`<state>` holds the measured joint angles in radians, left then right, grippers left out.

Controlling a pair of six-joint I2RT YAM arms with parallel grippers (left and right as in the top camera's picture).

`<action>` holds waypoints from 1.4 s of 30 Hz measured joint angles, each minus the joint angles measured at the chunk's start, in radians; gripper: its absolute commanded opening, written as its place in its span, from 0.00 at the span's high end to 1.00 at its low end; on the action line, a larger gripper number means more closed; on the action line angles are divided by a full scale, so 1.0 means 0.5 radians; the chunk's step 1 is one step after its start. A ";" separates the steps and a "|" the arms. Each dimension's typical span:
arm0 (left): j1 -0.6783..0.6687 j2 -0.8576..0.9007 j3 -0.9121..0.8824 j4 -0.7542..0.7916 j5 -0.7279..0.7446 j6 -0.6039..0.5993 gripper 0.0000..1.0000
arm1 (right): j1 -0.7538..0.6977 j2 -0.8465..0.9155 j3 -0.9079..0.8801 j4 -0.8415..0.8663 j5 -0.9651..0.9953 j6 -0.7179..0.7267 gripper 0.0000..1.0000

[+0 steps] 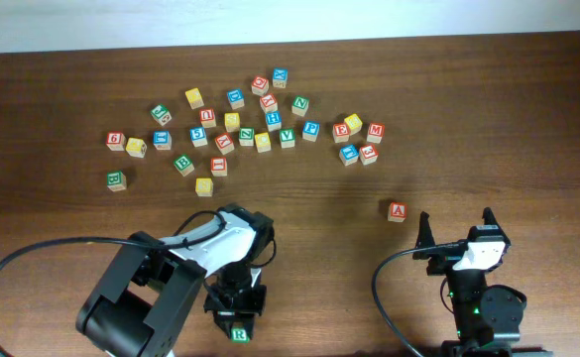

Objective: Spell out RSS
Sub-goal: 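Carry the R block forward and lower it onto the open table, then release the R block and lift the left gripper away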

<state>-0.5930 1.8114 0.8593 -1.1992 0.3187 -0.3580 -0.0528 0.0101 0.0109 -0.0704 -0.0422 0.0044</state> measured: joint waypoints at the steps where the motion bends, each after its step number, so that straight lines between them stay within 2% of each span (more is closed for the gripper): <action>1: 0.000 0.000 -0.001 0.009 -0.002 0.000 0.64 | 0.000 0.000 0.000 0.000 0.000 -0.001 0.02; 4: -0.002 0.002 -0.007 0.149 -0.039 0.006 0.63 | 0.000 0.000 0.000 0.000 0.000 -0.001 0.02; 5: -0.002 0.002 -0.007 0.170 -0.039 0.006 0.59 | 0.000 0.000 0.000 0.000 0.000 -0.001 0.02; 8: 0.061 0.002 0.014 0.160 -0.038 0.011 0.36 | 0.000 0.000 0.000 0.000 0.000 0.000 0.01; 11: 0.169 -0.001 0.238 0.074 -0.062 0.061 0.28 | 0.000 0.000 0.000 0.000 0.000 0.001 0.02; 14: 0.182 -0.124 0.508 -0.152 -0.236 0.043 0.29 | 0.000 0.000 0.000 0.000 0.000 0.001 0.02; 16: 0.176 -0.489 0.571 -0.259 -0.348 -0.116 0.29 | 0.000 0.000 0.000 0.000 0.000 0.001 0.02; 19: -0.015 -0.794 0.254 -0.020 -0.393 -0.362 0.28 | 0.000 0.002 0.000 0.000 0.000 0.000 0.02; 20: -0.090 -0.790 0.084 0.174 -0.408 -0.411 0.28 | 0.000 0.002 0.000 0.000 0.000 -0.001 0.02; 22: -0.201 -0.763 -0.154 0.339 -0.476 -0.504 0.30 | 0.000 0.000 0.000 0.000 0.000 0.000 0.02; 24: -0.211 -0.762 -0.180 0.352 -0.590 -0.566 0.41 | 0.000 0.000 0.000 0.000 0.000 0.000 0.02; 26: -0.213 -0.762 -0.221 0.413 -0.607 -0.610 0.44 | 0.000 0.000 0.000 0.000 0.000 -0.001 0.02; 27: -0.213 -0.762 -0.275 0.469 -0.591 -0.620 0.46 | 0.000 0.000 0.000 0.000 0.000 -0.001 0.02; 29: -0.213 -0.762 -0.358 0.518 -0.555 -0.636 0.40 | 0.000 0.000 0.000 0.000 0.000 0.001 0.02; 31: -0.217 -0.762 -0.359 0.567 -0.482 -0.587 0.39 | 0.000 0.000 0.000 0.000 0.000 0.000 0.02; 35: -0.237 -0.762 -0.363 0.562 -0.362 -0.498 0.48 | 0.000 0.000 0.000 0.000 0.000 -0.002 0.02; 42: -0.263 -0.762 -0.468 0.642 -0.362 -0.479 0.60 | 0.000 0.000 0.000 0.000 0.000 0.000 0.02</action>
<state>-0.7246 1.4303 0.6254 -0.8780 0.1379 -0.5976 -0.0528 0.0101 0.0109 -0.0704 -0.0422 0.0044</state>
